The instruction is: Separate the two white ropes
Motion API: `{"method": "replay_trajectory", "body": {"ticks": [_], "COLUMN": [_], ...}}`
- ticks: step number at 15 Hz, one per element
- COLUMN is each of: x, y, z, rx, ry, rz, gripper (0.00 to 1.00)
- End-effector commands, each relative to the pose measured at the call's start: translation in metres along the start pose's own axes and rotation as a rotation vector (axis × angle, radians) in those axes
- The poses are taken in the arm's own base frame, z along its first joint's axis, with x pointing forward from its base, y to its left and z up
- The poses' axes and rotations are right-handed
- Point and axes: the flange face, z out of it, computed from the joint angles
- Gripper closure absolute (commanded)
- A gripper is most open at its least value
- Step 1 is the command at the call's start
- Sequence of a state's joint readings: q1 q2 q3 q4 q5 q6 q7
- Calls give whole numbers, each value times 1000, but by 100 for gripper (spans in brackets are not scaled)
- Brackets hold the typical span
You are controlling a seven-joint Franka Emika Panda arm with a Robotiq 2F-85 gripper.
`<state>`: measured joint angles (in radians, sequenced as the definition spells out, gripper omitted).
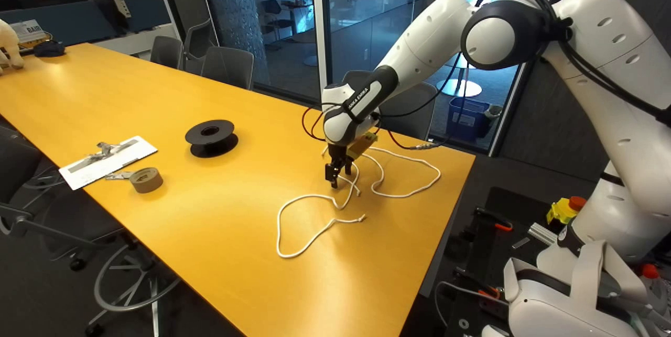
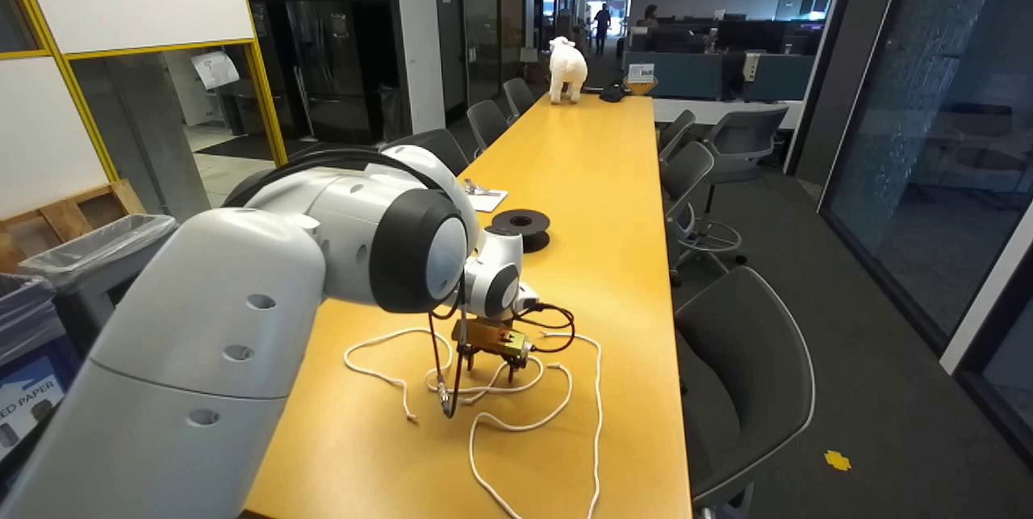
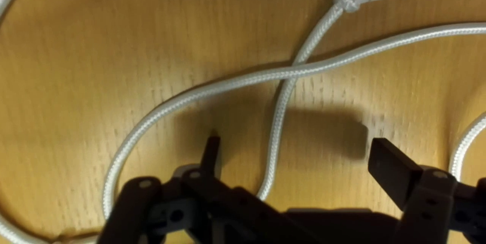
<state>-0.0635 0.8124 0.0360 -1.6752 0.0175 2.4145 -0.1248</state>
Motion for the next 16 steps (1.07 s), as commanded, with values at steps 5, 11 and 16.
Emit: {"method": "replay_trajectory", "body": {"ticks": [5,11,16], "x": [4,6,8], "y": [-6,-4,-7], "z": [-4,-8,-9], "rx": [-35,-58,-67], "ry": [11,21,22], "rz": [7,10,8], "gripper": [25,66,93]}}
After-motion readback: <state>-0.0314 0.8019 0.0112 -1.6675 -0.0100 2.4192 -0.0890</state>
